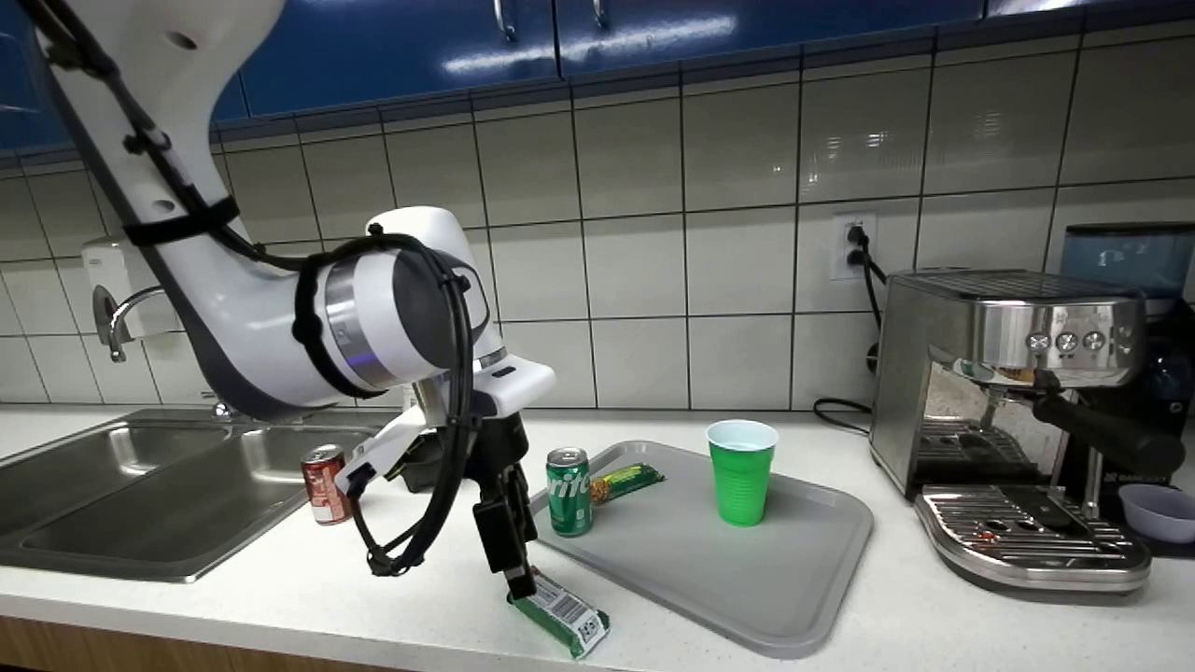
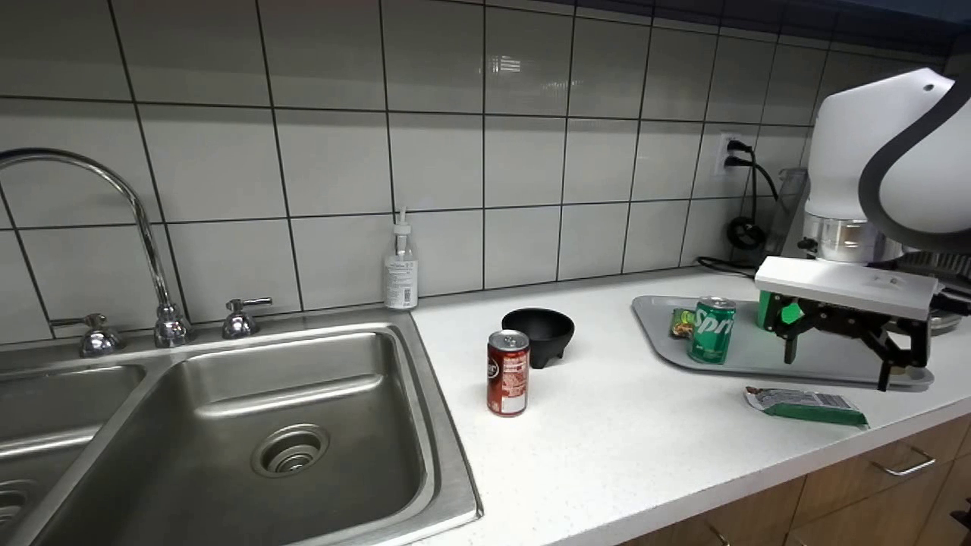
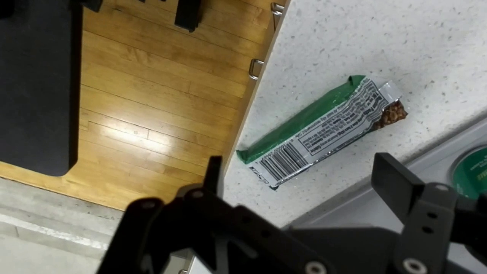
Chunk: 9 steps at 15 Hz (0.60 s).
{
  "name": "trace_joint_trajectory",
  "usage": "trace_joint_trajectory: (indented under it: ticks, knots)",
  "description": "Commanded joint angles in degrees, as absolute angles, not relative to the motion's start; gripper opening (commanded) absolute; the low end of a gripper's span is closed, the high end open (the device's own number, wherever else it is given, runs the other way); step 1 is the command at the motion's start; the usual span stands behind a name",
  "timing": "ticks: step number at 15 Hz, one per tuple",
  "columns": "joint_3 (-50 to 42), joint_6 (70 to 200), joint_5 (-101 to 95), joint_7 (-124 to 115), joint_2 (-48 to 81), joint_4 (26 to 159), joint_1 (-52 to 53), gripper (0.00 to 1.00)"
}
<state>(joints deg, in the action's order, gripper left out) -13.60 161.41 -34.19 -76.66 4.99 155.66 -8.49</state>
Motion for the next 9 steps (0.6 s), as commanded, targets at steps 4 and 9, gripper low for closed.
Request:
trace_joint_trajectory:
  ticks: [4,9]
  knots:
    - [-16.7,161.7,-35.0,-82.1,11.1,151.2,-5.5,1.0]
    - [-19.0,162.2,-33.9,-85.1,14.6,149.8,-2.1,1.0]
